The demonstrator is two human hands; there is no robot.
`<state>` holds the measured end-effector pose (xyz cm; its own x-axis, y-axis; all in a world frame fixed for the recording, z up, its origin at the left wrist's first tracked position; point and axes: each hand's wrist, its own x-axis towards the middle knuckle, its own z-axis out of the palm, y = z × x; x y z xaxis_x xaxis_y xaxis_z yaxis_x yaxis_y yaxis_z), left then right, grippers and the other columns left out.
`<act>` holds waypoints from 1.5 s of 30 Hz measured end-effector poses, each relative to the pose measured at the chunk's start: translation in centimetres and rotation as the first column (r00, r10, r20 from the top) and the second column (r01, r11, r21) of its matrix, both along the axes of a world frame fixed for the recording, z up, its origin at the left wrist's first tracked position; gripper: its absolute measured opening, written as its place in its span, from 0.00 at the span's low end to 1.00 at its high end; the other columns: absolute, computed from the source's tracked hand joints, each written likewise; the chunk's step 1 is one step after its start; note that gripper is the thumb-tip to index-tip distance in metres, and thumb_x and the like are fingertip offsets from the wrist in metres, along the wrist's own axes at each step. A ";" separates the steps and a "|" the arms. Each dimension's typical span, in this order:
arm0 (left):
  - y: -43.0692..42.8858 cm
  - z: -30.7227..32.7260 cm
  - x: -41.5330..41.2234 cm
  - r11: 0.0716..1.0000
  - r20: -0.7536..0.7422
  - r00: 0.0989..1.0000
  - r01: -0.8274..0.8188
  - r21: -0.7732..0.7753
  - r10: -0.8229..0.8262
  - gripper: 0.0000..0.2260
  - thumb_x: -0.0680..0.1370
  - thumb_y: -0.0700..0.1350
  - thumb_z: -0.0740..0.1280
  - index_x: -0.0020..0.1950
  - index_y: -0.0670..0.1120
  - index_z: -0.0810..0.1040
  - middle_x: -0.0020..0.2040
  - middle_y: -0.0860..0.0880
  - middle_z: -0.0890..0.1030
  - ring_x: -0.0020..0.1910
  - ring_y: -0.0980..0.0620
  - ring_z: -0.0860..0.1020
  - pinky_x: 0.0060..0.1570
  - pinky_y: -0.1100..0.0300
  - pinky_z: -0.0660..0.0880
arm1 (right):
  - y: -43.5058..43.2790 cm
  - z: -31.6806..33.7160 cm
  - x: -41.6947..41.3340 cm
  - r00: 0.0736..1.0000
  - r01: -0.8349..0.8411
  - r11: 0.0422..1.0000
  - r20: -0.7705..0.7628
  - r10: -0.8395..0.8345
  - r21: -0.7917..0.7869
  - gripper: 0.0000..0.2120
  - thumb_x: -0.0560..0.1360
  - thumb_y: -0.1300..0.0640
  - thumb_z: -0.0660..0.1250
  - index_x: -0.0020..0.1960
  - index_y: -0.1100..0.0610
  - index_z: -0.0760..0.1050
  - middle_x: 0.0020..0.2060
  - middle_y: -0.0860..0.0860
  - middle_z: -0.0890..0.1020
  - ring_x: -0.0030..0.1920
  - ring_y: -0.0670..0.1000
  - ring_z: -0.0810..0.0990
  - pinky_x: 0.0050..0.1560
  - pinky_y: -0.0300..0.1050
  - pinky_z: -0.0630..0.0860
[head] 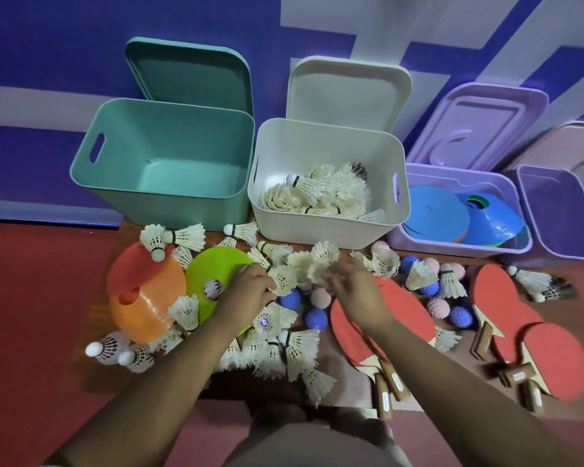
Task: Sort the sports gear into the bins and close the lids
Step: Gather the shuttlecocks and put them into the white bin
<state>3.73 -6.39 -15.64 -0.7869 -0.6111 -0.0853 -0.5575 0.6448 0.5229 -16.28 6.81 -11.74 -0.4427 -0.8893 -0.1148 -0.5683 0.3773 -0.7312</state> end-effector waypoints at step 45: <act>-1.3 3.2 2.0 0.540 -0.093 0.837 -0.260 0.800 0.540 0.24 0.67 0.54 0.76 0.59 0.67 0.72 0.64 0.59 0.77 0.65 0.55 0.74 0.68 0.46 0.69 | -5.2 4.4 0.2 0.982 -0.130 0.986 -0.153 0.113 -0.103 0.02 0.77 0.57 0.68 0.48 0.56 0.78 0.43 0.50 0.77 0.41 0.44 0.75 0.45 0.37 0.70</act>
